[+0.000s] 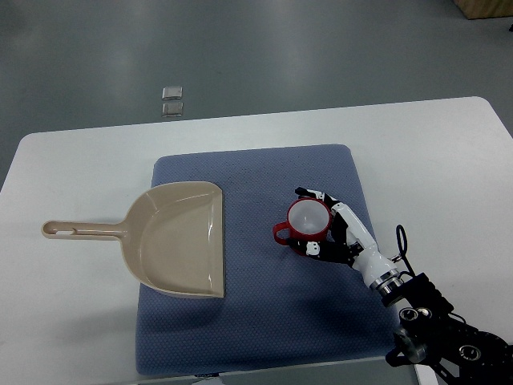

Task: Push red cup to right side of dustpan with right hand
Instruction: 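Push the red mug with the right hand toward the dustpan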

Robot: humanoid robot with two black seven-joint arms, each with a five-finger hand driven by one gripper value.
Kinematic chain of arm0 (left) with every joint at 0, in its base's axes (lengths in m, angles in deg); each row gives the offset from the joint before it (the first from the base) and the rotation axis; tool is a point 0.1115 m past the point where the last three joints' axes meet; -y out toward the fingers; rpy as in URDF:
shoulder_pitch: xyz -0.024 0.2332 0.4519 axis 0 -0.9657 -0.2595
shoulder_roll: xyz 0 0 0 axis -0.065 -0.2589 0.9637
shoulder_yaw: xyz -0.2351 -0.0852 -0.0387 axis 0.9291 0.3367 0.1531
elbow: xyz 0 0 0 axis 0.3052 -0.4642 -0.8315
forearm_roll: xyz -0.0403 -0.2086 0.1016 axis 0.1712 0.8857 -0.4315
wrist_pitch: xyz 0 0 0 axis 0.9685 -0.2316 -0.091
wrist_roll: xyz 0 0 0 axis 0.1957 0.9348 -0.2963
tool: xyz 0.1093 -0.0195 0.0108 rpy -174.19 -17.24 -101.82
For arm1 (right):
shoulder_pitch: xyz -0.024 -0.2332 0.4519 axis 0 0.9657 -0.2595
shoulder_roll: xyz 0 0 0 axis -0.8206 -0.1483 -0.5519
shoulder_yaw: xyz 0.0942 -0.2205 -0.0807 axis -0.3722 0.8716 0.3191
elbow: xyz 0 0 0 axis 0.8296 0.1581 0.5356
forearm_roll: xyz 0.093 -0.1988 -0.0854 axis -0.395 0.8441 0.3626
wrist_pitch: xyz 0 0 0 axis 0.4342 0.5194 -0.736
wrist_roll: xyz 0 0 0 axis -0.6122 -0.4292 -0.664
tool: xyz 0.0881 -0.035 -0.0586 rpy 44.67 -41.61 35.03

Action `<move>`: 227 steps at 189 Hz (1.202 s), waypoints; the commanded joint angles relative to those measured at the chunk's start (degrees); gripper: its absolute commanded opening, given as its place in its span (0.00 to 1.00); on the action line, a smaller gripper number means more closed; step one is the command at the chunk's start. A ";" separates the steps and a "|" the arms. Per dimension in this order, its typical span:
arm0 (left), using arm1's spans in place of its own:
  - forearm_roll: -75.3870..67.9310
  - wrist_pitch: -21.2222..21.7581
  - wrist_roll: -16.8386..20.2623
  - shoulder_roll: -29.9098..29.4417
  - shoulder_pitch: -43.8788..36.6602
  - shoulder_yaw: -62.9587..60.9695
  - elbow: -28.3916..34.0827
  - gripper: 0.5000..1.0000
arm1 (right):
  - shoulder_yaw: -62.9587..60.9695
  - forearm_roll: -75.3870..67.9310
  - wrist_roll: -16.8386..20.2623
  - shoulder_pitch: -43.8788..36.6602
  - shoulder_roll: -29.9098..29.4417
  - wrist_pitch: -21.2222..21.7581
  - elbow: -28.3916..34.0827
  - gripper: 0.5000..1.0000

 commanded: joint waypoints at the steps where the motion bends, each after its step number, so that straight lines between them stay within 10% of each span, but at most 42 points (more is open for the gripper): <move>1: 0.00 0.00 0.00 0.00 0.00 0.00 0.00 1.00 | 0.00 -0.09 0.02 -0.09 0.31 -0.02 -0.61 0.85; 227: 0.00 0.00 0.00 0.00 0.00 0.00 0.00 1.00 | 2.02 0.35 0.02 -3.61 -2.68 -1.16 -4.47 0.85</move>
